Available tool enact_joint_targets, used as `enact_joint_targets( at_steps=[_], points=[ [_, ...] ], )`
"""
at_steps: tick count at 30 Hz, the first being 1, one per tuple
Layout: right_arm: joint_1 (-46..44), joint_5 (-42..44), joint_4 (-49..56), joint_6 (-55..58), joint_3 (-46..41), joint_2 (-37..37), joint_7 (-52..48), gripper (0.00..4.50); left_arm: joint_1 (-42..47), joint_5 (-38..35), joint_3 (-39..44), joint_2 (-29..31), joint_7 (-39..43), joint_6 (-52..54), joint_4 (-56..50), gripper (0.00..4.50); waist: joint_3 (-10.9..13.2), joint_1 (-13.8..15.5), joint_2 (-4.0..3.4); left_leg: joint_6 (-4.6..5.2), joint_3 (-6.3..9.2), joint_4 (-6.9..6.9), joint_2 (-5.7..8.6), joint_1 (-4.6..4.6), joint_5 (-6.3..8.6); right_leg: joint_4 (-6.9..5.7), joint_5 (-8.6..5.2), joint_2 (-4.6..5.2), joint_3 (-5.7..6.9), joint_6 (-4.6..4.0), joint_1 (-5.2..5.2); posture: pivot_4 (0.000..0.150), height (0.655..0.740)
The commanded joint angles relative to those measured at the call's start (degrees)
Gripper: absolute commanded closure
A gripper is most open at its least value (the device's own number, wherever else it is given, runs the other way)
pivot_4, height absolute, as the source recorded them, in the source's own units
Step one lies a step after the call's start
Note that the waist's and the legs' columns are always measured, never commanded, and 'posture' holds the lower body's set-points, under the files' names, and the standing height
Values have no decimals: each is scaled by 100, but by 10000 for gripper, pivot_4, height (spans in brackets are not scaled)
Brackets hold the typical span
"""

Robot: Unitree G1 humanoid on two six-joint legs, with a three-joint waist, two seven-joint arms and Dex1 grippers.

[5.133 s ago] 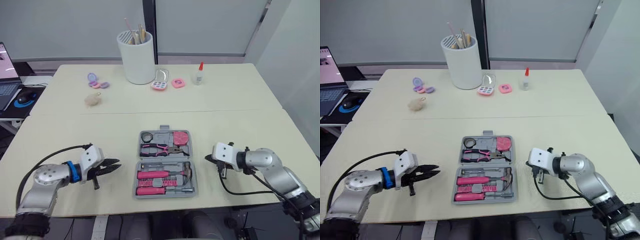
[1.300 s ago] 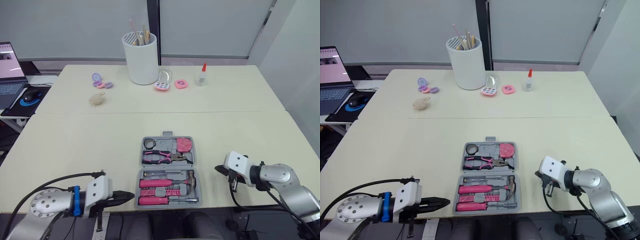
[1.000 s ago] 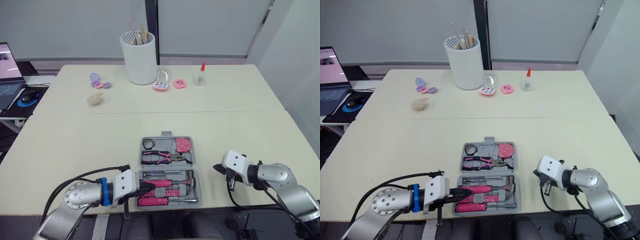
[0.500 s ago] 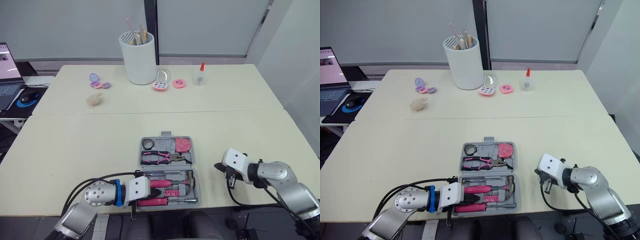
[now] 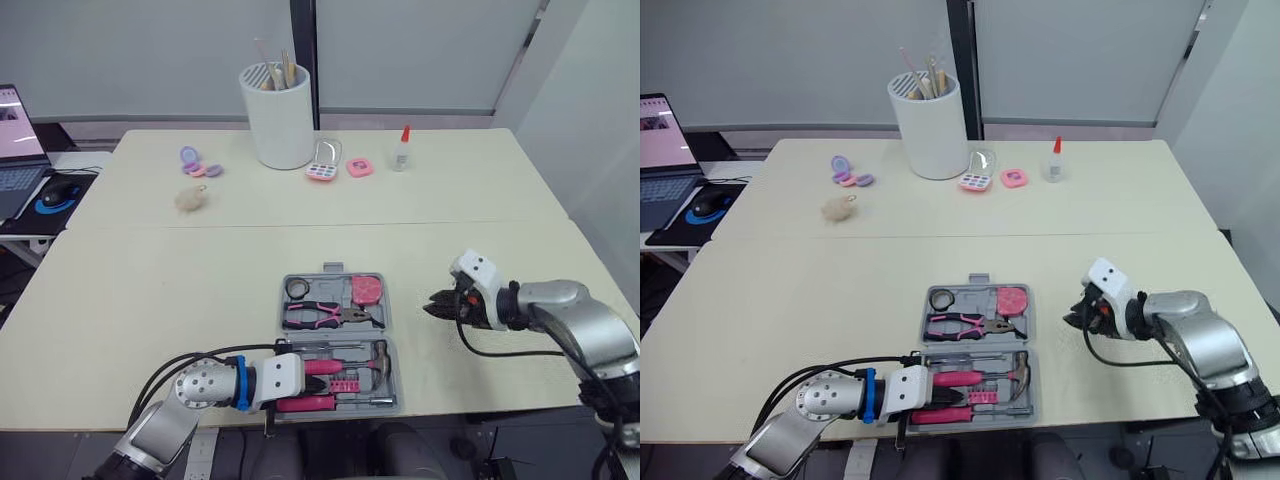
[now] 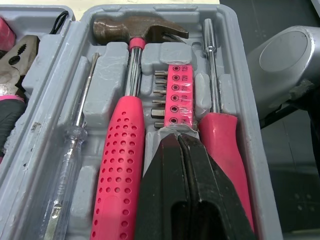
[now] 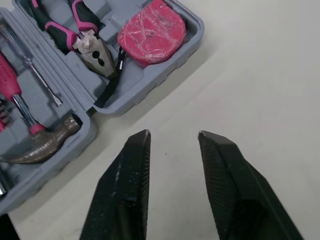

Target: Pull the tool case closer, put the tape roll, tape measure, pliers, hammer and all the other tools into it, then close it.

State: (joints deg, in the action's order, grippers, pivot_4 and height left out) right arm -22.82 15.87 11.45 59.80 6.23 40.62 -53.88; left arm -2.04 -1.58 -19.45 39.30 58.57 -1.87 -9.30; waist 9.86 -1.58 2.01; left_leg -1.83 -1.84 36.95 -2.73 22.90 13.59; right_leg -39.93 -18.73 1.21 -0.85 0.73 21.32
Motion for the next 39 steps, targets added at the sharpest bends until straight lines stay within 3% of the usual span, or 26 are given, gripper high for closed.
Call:
enact_joint_targets(
  at_steps=[1,6,11,15,23,39],
  points=[
    [-489,322,-325,817,-26,-304,223,16993,26,108,-30,103,30,182,-115,45000,0,-1,0,0,1,0,-1,-1,0,0,0,0,0,0,0,1500,7366],
    [-1040,434,-904,1410,-111,-918,758,585,47,119,-65,136,59,339,-237,45000,0,-9,-1,0,0,-1,-1,2,0,-1,0,0,-1,0,4,1500,7366],
    [-1275,438,-1430,1650,-326,-1645,1389,210,13,154,-99,156,60,367,-278,45000,0,-10,-2,1,-1,-2,-2,5,0,-1,0,1,-2,0,7,1500,7366],
    [-1621,391,-2440,1406,-706,-2395,1939,210,44,192,-165,137,85,356,-219,45000,0,-20,-4,1,-2,-3,-2,4,0,-3,0,1,-2,0,9,1500,7366],
    [-1816,311,-3547,857,-517,-2932,2015,210,87,305,-277,197,200,242,-59,45000,-12,-33,-10,1,-5,-4,-2,2,1,-1,0,5,-2,-1,7,1500,7366],
    [-2066,545,-4104,-343,-204,-3074,479,210,-85,470,-448,444,398,109,6,45000,-55,-186,-26,2,-7,-21,-10,-9,1,-2,0,-6,-10,-2,10,1500,7366]
  ],
)
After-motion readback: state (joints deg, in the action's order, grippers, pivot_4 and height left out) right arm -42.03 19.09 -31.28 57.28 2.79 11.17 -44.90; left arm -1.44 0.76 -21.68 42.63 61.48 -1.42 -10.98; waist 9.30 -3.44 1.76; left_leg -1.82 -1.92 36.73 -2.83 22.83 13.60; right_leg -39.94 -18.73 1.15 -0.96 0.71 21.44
